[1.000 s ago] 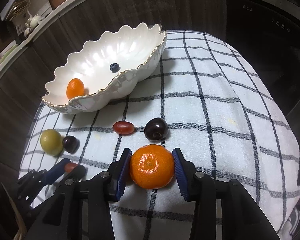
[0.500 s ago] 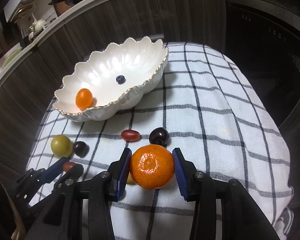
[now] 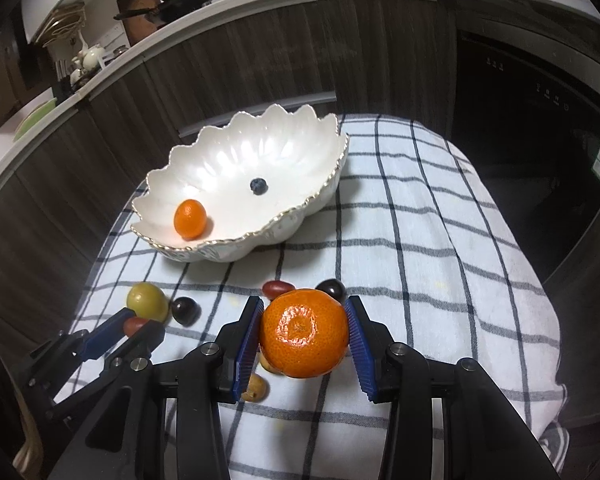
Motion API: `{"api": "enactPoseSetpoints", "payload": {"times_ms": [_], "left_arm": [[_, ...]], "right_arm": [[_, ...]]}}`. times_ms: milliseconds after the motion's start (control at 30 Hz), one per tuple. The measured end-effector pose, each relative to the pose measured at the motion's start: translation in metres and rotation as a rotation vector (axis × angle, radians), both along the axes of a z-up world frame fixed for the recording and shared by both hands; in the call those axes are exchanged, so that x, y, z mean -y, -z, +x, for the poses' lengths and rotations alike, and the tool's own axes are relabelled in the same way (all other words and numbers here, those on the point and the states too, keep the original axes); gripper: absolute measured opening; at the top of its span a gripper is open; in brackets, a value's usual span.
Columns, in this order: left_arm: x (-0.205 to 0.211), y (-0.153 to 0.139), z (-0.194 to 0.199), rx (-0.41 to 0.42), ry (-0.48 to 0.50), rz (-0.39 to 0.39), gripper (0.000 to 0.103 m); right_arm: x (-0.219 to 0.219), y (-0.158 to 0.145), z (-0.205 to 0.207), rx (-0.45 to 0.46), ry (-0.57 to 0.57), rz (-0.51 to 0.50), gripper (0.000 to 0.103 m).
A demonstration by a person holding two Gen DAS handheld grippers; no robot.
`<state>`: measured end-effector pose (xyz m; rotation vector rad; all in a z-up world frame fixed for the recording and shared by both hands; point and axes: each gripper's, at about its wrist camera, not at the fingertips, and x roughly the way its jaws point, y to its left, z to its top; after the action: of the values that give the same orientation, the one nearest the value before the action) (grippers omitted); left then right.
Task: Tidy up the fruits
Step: 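Lift the mandarin and red grape and carry both over the bowl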
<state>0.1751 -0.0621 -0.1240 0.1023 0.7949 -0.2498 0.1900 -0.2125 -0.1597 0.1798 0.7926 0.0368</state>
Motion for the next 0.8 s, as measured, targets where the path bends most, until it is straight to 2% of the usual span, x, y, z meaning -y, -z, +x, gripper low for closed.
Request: {"api": "enactPoseSetpoints", "payload": {"times_ms": [433, 800], "left_arm": [[-0.005, -0.023, 0.013, 0.050, -0.022, -0.026, 0.028], [-0.009, -0.038, 0.039, 0.071, -0.035, -0.034, 0.028]], "right_arm": [[-0.005, -0.030, 0.009, 0.062, -0.012, -0.017, 0.043], [-0.010, -0.047, 0.024, 0.094, -0.027, -0.030, 0.043]]}}
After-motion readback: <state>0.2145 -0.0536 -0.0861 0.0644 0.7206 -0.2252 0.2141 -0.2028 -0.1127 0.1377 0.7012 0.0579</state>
